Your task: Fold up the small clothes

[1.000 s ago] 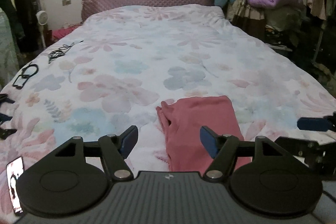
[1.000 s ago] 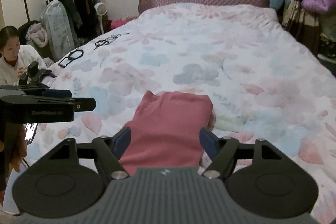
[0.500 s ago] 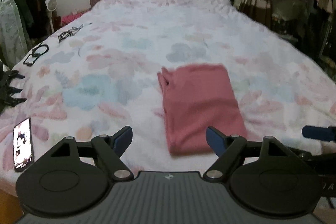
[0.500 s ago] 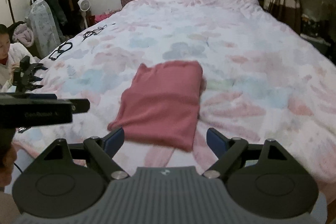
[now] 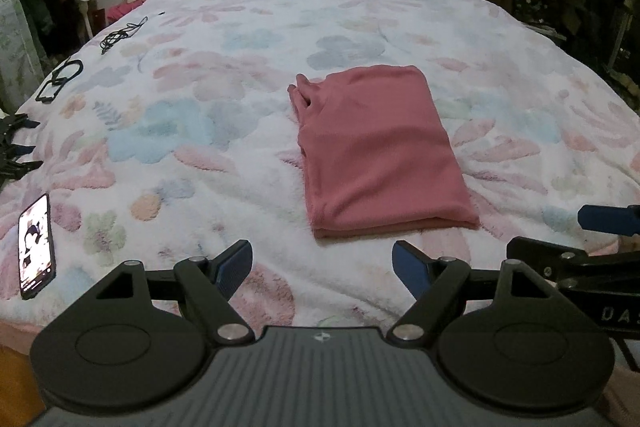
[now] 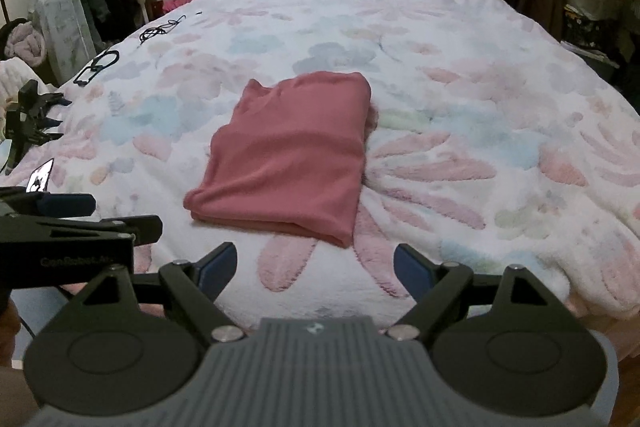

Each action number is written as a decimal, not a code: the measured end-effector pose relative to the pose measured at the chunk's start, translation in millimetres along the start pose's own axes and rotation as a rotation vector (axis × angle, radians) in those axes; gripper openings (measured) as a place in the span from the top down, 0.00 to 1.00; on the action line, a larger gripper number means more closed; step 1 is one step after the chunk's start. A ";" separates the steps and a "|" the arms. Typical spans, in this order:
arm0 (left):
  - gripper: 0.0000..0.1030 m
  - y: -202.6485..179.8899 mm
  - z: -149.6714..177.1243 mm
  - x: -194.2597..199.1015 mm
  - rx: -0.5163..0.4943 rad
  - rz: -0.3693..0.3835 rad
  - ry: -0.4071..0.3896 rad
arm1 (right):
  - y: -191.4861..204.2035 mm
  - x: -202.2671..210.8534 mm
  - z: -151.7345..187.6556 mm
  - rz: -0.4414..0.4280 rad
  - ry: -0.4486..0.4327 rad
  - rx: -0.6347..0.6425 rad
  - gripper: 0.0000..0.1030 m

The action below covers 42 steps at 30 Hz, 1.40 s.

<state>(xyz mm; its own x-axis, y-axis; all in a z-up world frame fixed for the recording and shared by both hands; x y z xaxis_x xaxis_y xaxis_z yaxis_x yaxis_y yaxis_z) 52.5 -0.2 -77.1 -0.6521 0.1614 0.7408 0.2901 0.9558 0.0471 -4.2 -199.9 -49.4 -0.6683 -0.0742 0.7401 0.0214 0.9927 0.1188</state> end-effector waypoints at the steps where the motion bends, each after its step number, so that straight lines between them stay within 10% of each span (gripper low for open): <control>1: 0.10 0.4 0.2 -0.2 0.002 0.001 0.001 | 0.0 0.6 0.0 -0.003 -0.003 -0.002 0.21; 42: 0.10 -2.7 2.3 0.5 -0.017 0.000 0.005 | 6.7 7.1 0.8 -0.019 -0.025 0.014 0.21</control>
<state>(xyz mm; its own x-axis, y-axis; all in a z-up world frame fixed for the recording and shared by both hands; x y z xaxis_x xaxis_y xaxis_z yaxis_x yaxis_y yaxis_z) 49.9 -2.1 -78.4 -0.6489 0.1600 0.7439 0.3021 0.9515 0.0589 -9.3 -193.7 -43.9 -0.6870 -0.0907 0.7210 -0.0016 0.9924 0.1233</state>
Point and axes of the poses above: each gripper's, at about its wrist camera, not at the fingertips, and x roughly against the way its jaws point, y to its left, z to its underside, the point moved 6 cm from there along -x, roughly the way its jaws point, and after that the axes turned 4 degrees about -x, right-handed, at the moved point
